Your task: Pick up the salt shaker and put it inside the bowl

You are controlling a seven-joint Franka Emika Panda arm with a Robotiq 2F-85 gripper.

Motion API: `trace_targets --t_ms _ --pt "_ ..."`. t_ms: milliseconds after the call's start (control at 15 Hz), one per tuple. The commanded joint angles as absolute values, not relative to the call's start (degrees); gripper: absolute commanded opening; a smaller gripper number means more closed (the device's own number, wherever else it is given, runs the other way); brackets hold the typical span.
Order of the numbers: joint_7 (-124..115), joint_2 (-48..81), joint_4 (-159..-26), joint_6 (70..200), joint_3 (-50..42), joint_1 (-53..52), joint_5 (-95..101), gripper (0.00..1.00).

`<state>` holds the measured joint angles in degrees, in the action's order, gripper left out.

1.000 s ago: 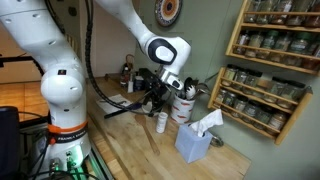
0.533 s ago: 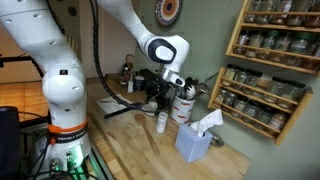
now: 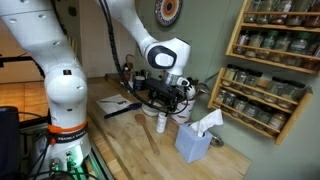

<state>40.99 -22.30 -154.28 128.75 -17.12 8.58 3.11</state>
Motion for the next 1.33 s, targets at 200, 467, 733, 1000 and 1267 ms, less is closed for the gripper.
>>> trace_targets --t_ms 200,467,733,1000,1267 --pt "63.7 -20.2 -157.4 137.4 -21.2 4.7 -0.4 1.00" --pt "80.6 -18.5 -157.0 137.8 -25.3 1.5 -6.6 1.00" --pt "93.4 -15.2 -155.1 137.2 -25.5 2.4 -14.1 1.00" --pt "100.1 -11.3 -152.6 137.3 -24.7 3.1 -20.7 1.00" --pt "102.3 -7.0 -149.7 138.4 -23.4 4.7 -25.1 1.00"
